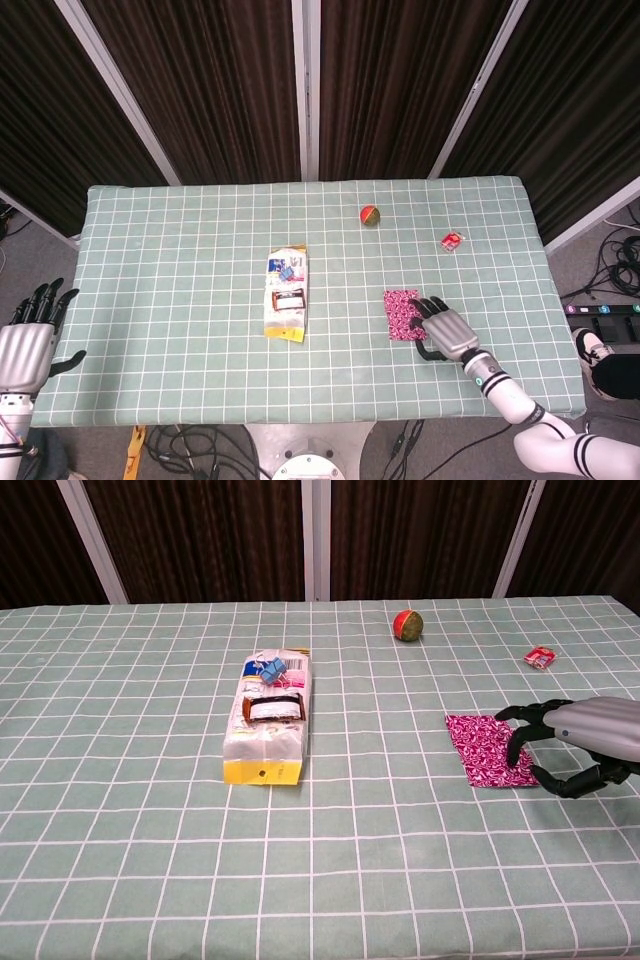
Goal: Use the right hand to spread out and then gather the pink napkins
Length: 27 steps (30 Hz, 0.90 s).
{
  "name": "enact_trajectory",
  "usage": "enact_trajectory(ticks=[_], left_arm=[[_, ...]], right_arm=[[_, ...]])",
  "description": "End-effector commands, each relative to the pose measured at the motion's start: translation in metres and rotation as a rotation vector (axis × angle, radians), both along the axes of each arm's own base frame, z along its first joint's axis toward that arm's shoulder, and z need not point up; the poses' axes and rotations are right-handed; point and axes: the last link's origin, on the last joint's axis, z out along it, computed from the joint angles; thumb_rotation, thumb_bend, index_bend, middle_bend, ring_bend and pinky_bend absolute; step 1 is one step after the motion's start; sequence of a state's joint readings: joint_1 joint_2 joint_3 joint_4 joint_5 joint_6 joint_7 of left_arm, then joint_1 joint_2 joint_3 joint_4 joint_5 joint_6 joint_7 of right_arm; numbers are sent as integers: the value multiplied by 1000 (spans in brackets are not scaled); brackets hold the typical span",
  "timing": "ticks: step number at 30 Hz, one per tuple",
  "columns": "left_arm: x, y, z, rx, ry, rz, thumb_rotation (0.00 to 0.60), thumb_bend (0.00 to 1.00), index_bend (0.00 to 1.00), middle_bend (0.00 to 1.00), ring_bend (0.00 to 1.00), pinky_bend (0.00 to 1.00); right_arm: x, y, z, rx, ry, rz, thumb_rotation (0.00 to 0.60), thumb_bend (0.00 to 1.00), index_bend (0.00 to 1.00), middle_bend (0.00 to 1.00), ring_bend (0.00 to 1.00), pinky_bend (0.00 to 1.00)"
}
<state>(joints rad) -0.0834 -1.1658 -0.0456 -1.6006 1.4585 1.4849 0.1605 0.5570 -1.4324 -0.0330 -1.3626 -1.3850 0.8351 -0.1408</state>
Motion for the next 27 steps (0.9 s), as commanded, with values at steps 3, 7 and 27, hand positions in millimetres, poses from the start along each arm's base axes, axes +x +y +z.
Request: enact_trajectory(ticks=[3,7,27], left_arm=[[0,-1,0,2,-1,-1,600,15,187,143,72,181],[-1,-2,0,2,-3,3,600,15,187,143,72,181],[-3,-2,-1,-1,-1,10,600,15,188,143,72,180]], right_arm=[[2,-8,8,-47,-10,-6,310,551,332,6,0,0],[1,-21,3,-63,-10,-25,310,551,332,6,0,0],[0,-15,-19,5,26,-8,306,552,332,5,0,0]])
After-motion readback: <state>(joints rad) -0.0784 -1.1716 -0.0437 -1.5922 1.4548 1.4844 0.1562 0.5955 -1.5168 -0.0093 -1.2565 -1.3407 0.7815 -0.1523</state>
